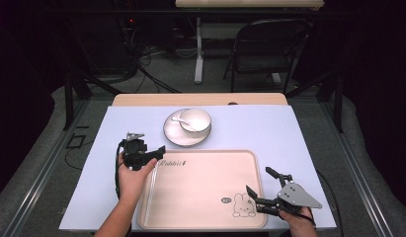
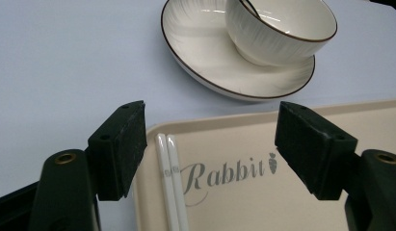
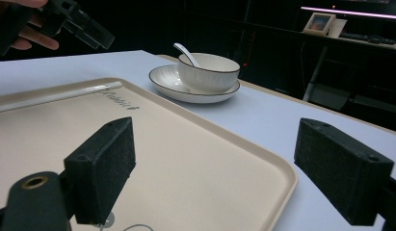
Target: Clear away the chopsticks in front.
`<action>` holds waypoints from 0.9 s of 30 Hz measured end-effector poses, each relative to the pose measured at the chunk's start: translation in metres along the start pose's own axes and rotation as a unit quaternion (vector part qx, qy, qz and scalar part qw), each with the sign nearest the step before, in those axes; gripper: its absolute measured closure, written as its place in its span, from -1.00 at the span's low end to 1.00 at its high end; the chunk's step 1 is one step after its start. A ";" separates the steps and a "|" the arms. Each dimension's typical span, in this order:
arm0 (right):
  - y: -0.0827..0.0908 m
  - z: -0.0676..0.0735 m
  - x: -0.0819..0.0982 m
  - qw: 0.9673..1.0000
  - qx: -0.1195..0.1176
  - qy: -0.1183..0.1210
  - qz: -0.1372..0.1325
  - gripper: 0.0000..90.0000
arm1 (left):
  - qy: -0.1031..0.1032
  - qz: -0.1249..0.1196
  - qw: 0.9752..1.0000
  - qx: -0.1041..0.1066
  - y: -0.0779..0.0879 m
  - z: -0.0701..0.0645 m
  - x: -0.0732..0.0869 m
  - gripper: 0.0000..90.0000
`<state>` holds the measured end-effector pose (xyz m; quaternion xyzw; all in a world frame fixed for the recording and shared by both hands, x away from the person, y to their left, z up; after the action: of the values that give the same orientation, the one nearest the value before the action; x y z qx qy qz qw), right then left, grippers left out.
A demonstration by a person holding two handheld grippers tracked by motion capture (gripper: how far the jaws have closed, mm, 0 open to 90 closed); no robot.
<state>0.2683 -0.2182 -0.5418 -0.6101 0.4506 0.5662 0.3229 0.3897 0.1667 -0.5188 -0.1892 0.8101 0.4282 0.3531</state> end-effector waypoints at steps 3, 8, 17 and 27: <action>0.000 0.000 0.000 1.000 -0.001 0.001 0.000 -0.69 | -0.002 -0.002 1.000 -0.004 -0.002 0.001 -0.008 -0.40; 0.000 0.001 0.000 1.000 -0.001 -0.001 0.001 -0.69 | 0.000 -0.005 1.000 0.000 -0.005 0.001 -0.022 -0.40; 0.000 0.001 0.000 1.000 -0.002 -0.001 0.002 -0.69 | 0.006 -0.009 1.000 0.005 -0.013 -0.001 -0.045 -0.40; 0.000 0.001 0.000 1.000 -0.002 -0.001 0.002 -0.69 | 0.012 -0.011 1.000 -0.005 -0.022 0.001 -0.064 -0.40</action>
<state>0.2684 -0.2175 -0.5423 -0.6096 0.4498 0.5684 0.3210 0.4471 0.1558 -0.4842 -0.2051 0.8100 0.4259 0.3469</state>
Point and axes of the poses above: each handheld gripper's, and its own axes: y roughly backward along the jaws, x roughly out of its underside, z roughly to its left, the point moved 4 cm from there along -y, roughly forward along the jaws, and after that the axes turned 14 degrees about x, right-handed, at the moved point
